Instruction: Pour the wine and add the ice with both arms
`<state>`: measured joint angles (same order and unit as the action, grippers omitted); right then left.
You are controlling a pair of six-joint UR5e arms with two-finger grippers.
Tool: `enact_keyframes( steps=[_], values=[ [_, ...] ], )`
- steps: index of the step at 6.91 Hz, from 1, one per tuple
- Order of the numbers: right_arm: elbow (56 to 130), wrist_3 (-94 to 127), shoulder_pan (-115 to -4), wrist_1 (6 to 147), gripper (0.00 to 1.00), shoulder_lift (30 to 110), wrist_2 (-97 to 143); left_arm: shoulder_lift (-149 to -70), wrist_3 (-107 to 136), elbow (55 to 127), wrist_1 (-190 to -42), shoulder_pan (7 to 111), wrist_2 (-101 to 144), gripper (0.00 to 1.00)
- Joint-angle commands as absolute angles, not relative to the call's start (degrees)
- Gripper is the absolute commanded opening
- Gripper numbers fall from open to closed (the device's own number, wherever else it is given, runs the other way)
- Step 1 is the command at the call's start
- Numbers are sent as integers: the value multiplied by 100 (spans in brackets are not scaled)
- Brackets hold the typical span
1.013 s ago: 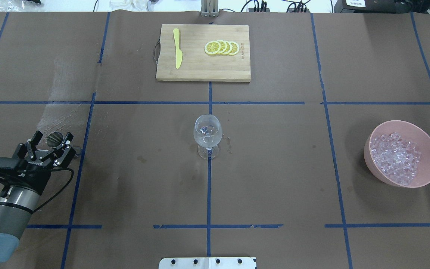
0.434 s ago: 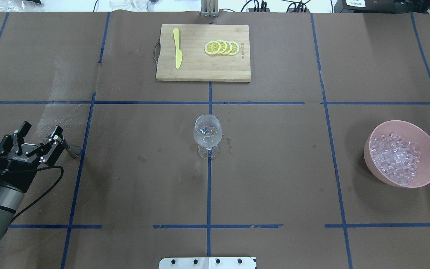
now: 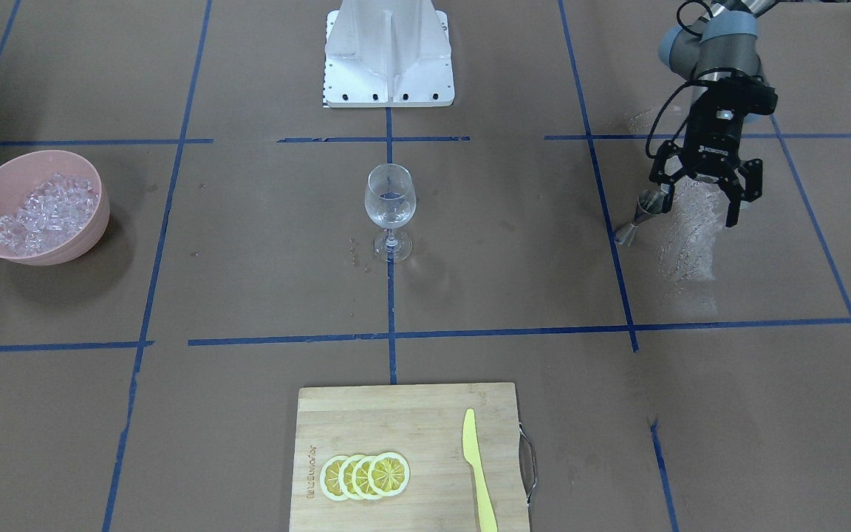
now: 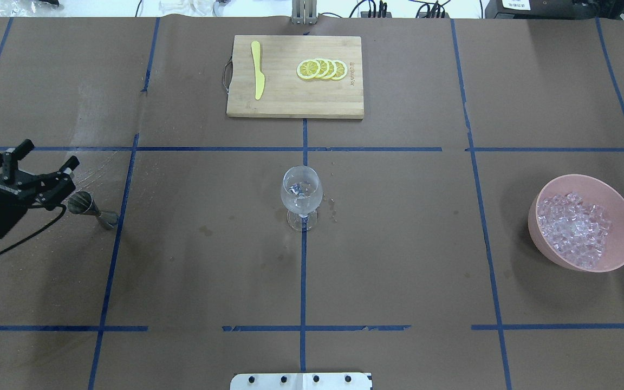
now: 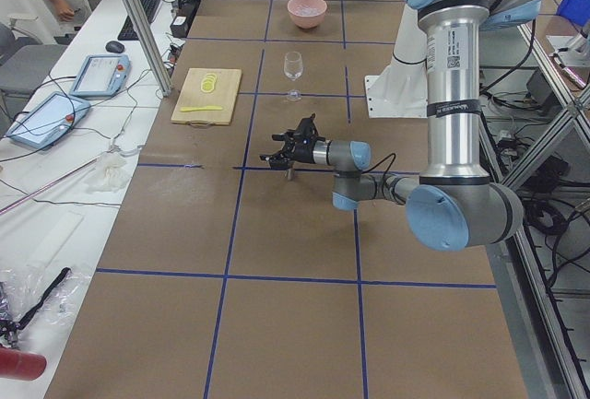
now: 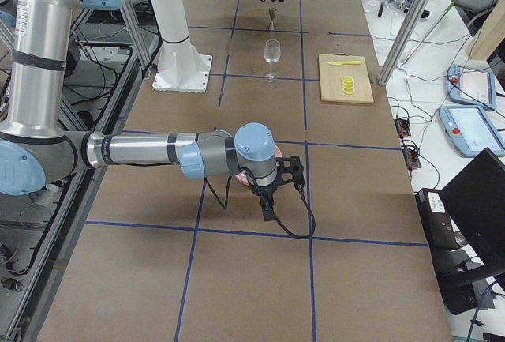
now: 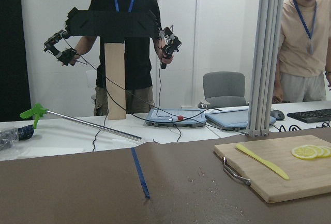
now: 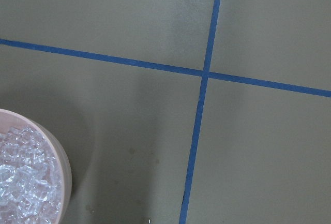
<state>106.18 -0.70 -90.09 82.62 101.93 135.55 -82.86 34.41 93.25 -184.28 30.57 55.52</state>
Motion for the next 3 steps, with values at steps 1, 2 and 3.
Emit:
enact_keyframes(
  steps=[1, 2, 3],
  values=[
    [10617, -70, -9009, 8262, 100, 10187, 13561, -8279, 2797, 9325, -17296, 4983, 8067, 99],
    [10617, -79, -9009, 8262, 100, 10187, 13562, -8366, 2073, 9560, -16288, 5793, 8782, 99],
    [10617, -88, -9009, 8253, 100, 10187, 13562, -8472, 1335, 9832, -15181, 6488, 9355, 99]
  ],
)
